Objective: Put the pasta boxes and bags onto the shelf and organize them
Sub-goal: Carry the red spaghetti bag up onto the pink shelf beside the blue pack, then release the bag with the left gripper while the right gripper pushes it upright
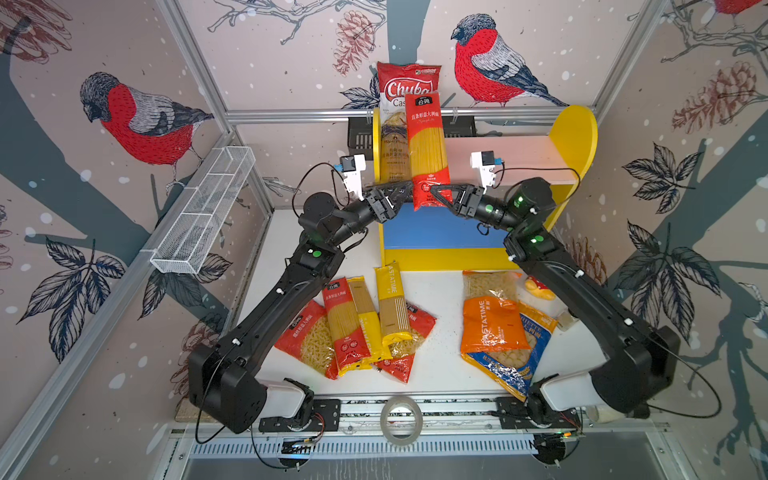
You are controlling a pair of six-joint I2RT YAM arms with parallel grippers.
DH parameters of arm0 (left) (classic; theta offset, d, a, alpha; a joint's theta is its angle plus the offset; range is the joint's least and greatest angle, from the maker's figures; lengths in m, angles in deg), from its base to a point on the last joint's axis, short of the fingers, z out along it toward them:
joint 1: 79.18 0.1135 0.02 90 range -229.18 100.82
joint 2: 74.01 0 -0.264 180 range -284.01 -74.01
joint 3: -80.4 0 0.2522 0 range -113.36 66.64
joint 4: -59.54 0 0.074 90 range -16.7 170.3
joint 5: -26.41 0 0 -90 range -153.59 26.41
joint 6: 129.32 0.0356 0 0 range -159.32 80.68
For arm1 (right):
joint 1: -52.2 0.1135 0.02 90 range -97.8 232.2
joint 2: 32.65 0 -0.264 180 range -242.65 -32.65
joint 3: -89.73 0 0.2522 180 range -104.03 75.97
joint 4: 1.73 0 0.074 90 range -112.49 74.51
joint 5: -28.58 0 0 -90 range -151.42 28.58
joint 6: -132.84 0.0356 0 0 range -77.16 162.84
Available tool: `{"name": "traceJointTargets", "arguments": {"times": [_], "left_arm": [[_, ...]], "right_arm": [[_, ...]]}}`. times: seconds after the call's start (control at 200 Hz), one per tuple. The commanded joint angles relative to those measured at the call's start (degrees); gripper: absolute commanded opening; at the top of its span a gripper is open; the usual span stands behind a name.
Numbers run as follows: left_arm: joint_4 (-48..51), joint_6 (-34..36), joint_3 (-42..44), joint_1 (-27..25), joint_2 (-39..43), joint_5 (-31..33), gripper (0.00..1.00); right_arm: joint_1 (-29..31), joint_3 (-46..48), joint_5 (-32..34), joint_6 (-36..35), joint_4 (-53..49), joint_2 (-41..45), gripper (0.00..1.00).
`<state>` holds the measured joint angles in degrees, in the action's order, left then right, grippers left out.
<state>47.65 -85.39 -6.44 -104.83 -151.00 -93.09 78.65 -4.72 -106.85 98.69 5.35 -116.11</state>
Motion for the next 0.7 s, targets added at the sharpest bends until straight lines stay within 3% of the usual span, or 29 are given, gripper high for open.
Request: {"name": "traceJointTargets", "arguments": {"times": [0.0,0.28,0.47,0.57,0.695], "left_arm": [[3.8,3.9,3.6,1.5,4.1,5.0,0.69],[7.4,5.3,11.4,3.9,11.9,8.5,0.69],[6.5,4.5,14.5,4.0,13.3,8.4,0.69],[5.8,3.9,15.2,4.0,13.2,8.2,0.69],[5.1,3.2,15.6,3.9,13.6,7.8,0.69]], "right_arm": [[-0.9,-4.4,-0.7,-3.9,-1.1,-2.3,0.11],[-1.2,-6.2,-0.3,3.8,-0.2,-7.0,0.17],[-3.0,-6.9,1.2,7.8,-0.6,-7.1,0.18],[-4.0,-6.1,2.1,13.2,1.4,-7.8,0.16],[-3.5,-6.4,1.8,16.0,3.6,-8.8,0.21]]}}
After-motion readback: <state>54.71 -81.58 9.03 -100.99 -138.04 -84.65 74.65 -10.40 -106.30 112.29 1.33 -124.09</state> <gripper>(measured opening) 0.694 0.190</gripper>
